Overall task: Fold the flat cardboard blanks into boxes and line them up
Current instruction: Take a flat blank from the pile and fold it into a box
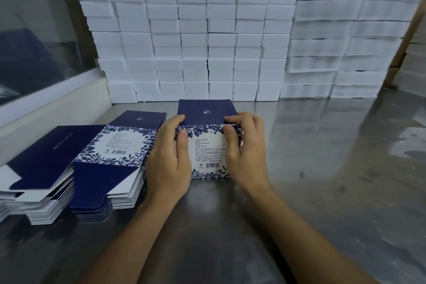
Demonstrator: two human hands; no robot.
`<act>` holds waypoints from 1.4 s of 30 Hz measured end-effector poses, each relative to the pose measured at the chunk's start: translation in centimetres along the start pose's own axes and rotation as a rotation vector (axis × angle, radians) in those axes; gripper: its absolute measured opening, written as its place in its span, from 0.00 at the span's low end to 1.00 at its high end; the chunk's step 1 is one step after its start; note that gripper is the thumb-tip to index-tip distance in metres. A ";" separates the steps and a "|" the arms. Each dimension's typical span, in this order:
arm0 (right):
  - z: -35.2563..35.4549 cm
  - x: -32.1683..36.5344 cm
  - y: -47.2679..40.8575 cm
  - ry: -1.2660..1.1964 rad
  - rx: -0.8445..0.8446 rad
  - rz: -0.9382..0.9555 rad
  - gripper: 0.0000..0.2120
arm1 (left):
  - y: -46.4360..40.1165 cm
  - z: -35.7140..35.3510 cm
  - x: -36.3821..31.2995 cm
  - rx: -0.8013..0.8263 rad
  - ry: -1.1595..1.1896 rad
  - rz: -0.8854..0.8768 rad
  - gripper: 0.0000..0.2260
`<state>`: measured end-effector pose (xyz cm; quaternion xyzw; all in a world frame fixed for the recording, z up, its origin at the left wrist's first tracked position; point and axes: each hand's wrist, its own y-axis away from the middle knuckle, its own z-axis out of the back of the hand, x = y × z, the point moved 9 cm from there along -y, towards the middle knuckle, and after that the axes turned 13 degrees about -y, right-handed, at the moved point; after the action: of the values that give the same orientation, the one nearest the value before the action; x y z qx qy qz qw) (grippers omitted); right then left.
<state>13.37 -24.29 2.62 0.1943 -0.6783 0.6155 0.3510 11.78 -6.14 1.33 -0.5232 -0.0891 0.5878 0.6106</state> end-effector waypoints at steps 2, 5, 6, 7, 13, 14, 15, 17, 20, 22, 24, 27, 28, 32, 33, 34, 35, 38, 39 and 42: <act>0.0 -0.1 -0.1 -0.022 -0.011 -0.009 0.06 | 0.1 -0.2 0.2 0.008 -0.023 0.003 0.15; 0.5 -1.0 -0.1 -0.107 -0.038 -0.092 0.09 | 0.2 -0.5 0.9 0.017 -0.007 0.042 0.17; 0.6 -1.8 -0.1 -0.182 -0.050 -0.166 0.11 | 0.3 -0.7 1.1 0.029 0.011 0.053 0.18; 0.6 -2.7 0.0 -0.257 -0.057 -0.249 0.13 | 0.4 -0.8 1.3 0.045 0.034 0.062 0.20; -0.6 -5.2 1.4 -0.364 0.077 -0.499 0.33 | 0.3 -1.7 2.0 0.129 0.096 0.118 0.34; -1.3 -5.1 1.6 -0.414 0.121 -0.501 0.39 | 0.2 -1.8 1.8 0.141 0.066 0.102 0.35; -1.8 -4.9 1.8 -0.443 0.163 -0.474 0.43 | 0.2 -1.9 1.5 0.165 0.060 0.086 0.35; -2.5 -4.5 2.0 -0.408 0.213 -0.420 0.47 | 0.3 -2.5 1.3 0.243 0.177 0.093 0.32; -2.1 -4.7 2.0 -0.316 0.179 -0.466 0.47 | 0.3 -2.3 1.8 0.223 0.324 0.166 0.27; -1.3 -5.2 1.8 -0.268 0.129 -0.492 0.33 | 0.1 -1.7 2.7 0.145 0.255 0.218 0.26; -0.4 -5.7 1.4 -0.276 0.061 -0.495 0.17 | 0.1 -1.4 3.6 0.095 0.228 0.285 0.26; -0.4 -5.6 1.3 -0.327 0.054 -0.460 0.14 | 0.3 -2.0 3.6 0.139 0.383 0.313 0.31; -0.5 -5.2 1.3 -0.334 0.061 -0.432 0.16 | 0.4 -2.1 3.3 0.157 0.448 0.302 0.32; 0.0 -4.9 1.0 -0.270 0.036 -0.396 0.39 | 0.2 -2.2 3.2 0.183 0.550 0.304 0.39; 0.1 -4.9 1.0 -0.232 0.051 -0.398 0.46 | 0.2 -2.4 3.2 0.213 0.529 0.308 0.42; 0.0 -4.8 1.0 -0.212 0.073 -0.395 0.52 | 0.2 -2.5 3.1 0.244 0.493 0.305 0.43; -0.2 -4.7 1.1 -0.218 0.094 -0.390 0.56 | 0.3 -2.6 3.0 0.271 0.454 0.290 0.43; -1.0 -4.2 1.3 -0.236 0.133 -0.332 0.60 | 0.6 -2.5 1.7 0.309 0.411 0.225 0.37; -1.1 -3.8 1.3 -0.227 0.133 -0.308 0.59 | 0.6 -2.3 1.4 0.306 0.430 0.216 0.34; -0.6 -2.3 1.0 -0.219 0.075 -0.258 0.54 | 0.5 -1.7 1.2 0.257 0.486 0.220 0.33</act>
<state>14.41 -23.90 0.29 0.3586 -0.6584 0.5656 0.3437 13.11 -6.22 -0.39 -0.5736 0.1920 0.5145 0.6078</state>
